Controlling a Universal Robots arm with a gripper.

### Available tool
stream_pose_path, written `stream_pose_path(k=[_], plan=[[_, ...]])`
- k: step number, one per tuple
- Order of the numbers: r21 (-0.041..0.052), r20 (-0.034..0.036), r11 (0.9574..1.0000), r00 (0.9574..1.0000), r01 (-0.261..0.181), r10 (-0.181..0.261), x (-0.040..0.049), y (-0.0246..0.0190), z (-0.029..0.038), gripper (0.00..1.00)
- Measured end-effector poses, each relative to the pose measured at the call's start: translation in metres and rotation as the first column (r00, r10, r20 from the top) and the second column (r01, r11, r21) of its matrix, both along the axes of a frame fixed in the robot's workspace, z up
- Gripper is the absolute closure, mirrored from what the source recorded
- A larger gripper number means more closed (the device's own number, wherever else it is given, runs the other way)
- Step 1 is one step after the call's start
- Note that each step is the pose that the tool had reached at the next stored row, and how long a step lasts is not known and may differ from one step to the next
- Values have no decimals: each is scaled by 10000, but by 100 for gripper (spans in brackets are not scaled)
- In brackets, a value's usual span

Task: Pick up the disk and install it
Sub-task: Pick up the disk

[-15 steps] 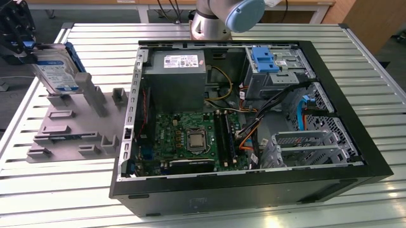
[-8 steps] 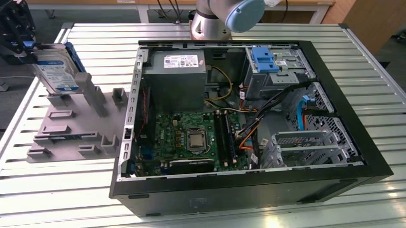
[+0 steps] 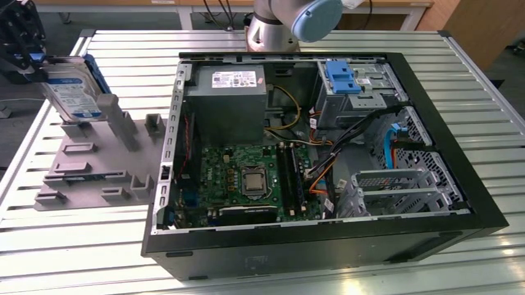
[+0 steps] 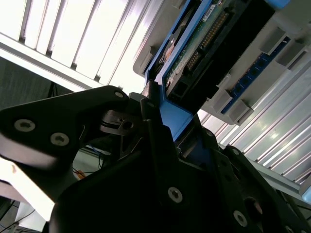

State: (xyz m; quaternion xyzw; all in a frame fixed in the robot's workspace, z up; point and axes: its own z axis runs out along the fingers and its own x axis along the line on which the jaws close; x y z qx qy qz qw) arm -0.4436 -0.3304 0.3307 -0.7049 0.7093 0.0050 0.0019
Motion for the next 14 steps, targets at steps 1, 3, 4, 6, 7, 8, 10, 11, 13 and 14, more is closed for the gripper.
stream_pose_path(k=[1,3,4,6,7,8,10,11,13,14], plan=[[-2,-4,10000,10000,0,0,0,0,11,64],[0,1,10000,10000,0,0,0,0,37,64],[1,-1,10000,10000,0,0,0,0,48,64],[1,3,10000,10000,0,0,0,0,59,64],[1,2,10000,10000,0,0,0,0,63,64],[0,2,10000,10000,0,0,0,0,68,64],[0,2,10000,10000,0,0,0,0,79,64],[0,1,10000,10000,0,0,0,0,85,64],[1,3,10000,10000,0,0,0,0,96,64],[1,3,10000,10000,0,0,0,0,102,64]])
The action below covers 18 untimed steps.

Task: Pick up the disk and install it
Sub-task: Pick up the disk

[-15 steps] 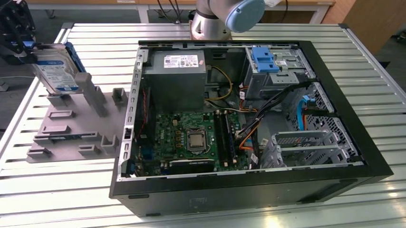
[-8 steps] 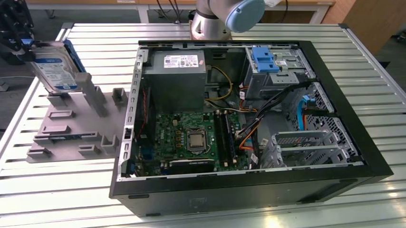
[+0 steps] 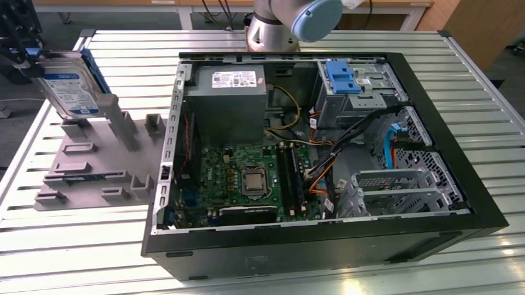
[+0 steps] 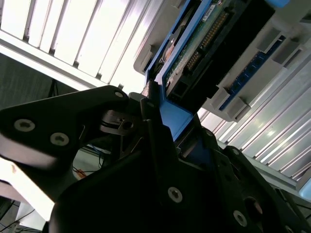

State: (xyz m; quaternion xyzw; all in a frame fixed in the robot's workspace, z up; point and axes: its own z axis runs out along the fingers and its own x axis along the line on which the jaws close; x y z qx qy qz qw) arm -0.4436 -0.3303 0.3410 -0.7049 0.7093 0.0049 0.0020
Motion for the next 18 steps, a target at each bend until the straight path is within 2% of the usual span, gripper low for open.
stream_pose_path(k=[18], plan=[[-1,-2,10000,10000,0,0,0,0,72,64]])
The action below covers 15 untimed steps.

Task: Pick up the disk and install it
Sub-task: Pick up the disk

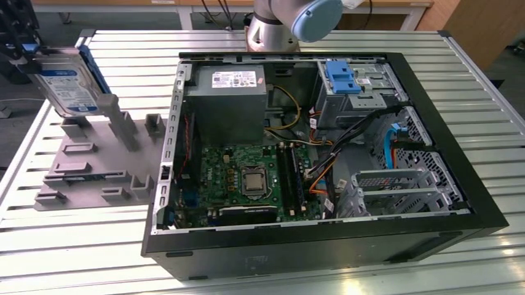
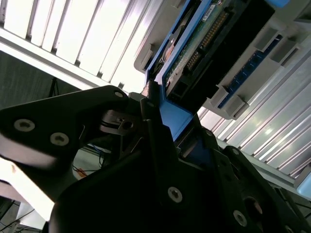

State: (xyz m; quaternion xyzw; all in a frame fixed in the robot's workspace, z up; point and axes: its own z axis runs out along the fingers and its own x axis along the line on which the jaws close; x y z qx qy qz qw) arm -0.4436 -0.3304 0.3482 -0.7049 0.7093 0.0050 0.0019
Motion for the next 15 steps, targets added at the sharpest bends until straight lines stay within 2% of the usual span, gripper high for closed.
stream_pose_path(k=[15], plan=[[0,1,10000,10000,0,0,0,0,85,64]])
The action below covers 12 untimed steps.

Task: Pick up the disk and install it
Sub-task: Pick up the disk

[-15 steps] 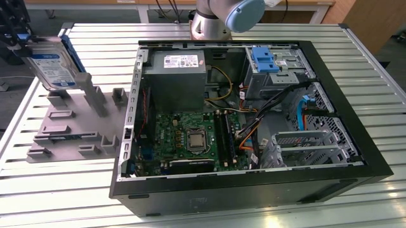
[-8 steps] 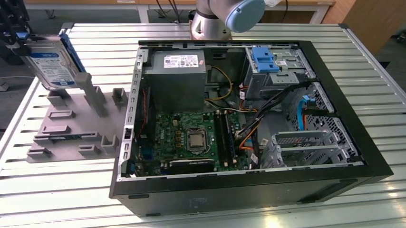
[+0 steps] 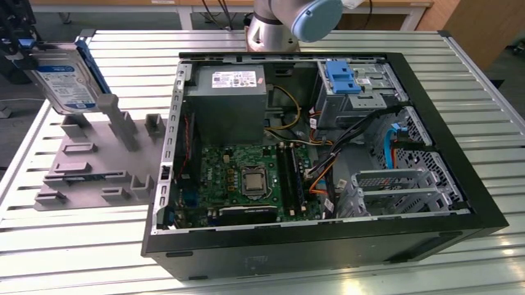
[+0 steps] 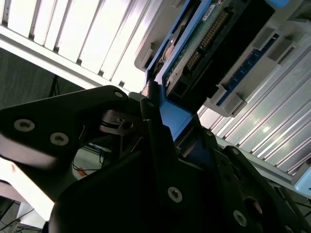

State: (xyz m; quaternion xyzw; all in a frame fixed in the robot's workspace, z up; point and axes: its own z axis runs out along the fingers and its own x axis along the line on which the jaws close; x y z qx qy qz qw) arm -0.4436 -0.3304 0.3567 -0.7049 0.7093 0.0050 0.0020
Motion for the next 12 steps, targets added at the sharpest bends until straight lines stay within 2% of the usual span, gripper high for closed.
stream_pose_path(k=[12], plan=[[1,1,10000,10000,0,0,0,0,97,64]])
